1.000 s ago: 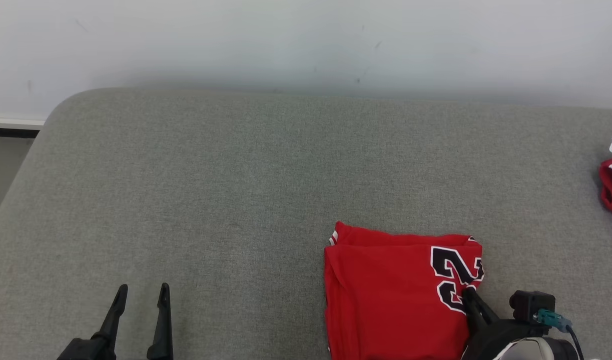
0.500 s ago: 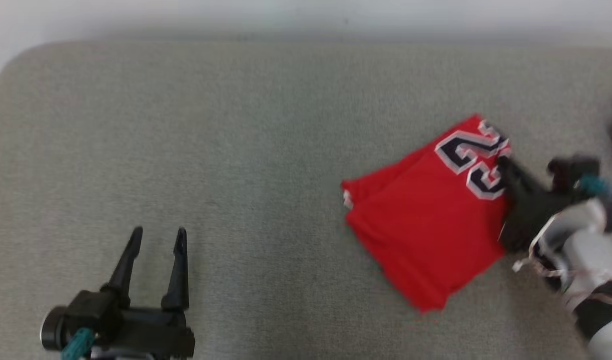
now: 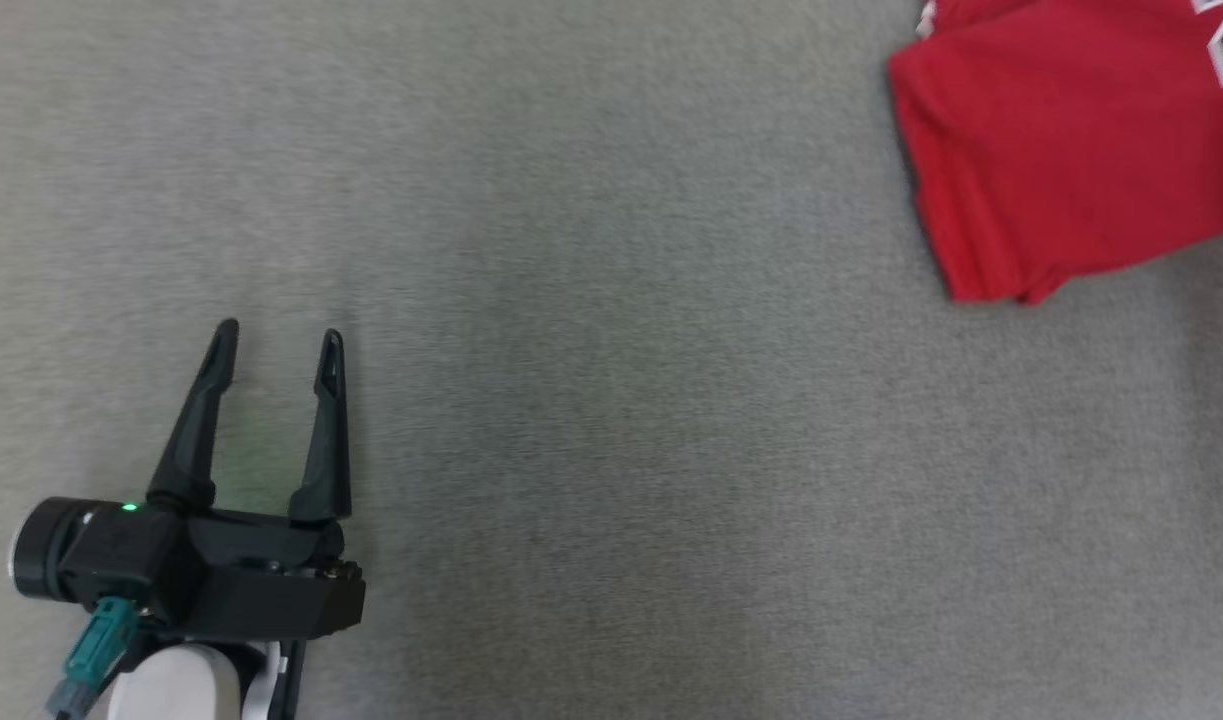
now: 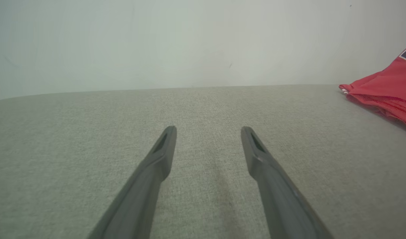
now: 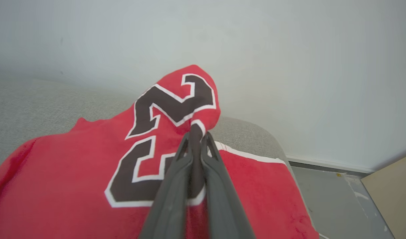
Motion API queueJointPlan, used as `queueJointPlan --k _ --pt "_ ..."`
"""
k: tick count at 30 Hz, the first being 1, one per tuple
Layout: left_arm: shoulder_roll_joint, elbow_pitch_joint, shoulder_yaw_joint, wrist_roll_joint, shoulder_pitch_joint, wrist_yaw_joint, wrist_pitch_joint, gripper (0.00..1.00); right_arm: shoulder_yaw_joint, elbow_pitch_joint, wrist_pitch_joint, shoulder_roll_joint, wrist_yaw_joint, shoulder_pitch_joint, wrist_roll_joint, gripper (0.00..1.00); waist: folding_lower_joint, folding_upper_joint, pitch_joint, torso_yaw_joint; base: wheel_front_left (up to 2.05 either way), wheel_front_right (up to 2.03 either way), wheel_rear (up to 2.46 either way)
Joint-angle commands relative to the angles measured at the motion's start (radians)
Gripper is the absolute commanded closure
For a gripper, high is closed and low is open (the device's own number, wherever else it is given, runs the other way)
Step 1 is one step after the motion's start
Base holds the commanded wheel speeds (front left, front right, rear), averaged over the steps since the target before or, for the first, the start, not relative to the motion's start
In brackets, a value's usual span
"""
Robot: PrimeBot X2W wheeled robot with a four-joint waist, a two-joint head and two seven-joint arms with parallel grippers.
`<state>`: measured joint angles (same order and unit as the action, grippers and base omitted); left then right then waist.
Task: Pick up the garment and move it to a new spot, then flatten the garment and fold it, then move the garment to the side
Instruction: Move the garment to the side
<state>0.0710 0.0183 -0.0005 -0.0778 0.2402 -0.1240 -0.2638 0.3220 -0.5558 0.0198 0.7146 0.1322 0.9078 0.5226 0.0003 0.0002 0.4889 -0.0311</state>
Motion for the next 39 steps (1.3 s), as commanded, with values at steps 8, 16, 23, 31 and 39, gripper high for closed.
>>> queueJointPlan --k 8,16,23,31,39 --pt "0.029 0.102 -0.003 0.03 -0.002 -0.004 0.0 0.0 0.024 -0.013 0.069 0.187 -0.003 0.085 0.077 1.0 -0.0003 -0.0002 0.134 -0.123 0.0 0.0 0.0" --pt "0.041 0.159 -0.03 0.038 -0.004 -0.005 0.0 0.0 0.156 -0.128 0.063 0.32 -0.003 0.178 0.062 1.0 -0.0003 -0.0002 0.148 -0.088 0.0 0.0 0.0" --pt "0.052 0.162 -0.027 0.025 -0.014 -0.003 0.0 0.0 0.255 -0.275 0.011 0.279 -0.003 0.277 -0.015 0.0 -0.0003 -0.0002 0.143 -0.077 0.0 0.0 0.0" --pt "0.052 0.133 -0.001 0.004 -0.034 0.007 0.0 0.0 0.284 -0.339 -0.136 0.179 -0.003 0.34 -0.046 0.0 -0.0003 -0.0002 0.081 -0.092 0.0 0.0 0.0" --pt "0.036 0.07 0.037 -0.021 -0.083 0.018 0.0 0.0 0.277 -0.336 -0.254 0.069 -0.003 0.297 -0.02 0.0 -0.0003 -0.0002 -0.071 -0.074 0.0 0.0 0.0"
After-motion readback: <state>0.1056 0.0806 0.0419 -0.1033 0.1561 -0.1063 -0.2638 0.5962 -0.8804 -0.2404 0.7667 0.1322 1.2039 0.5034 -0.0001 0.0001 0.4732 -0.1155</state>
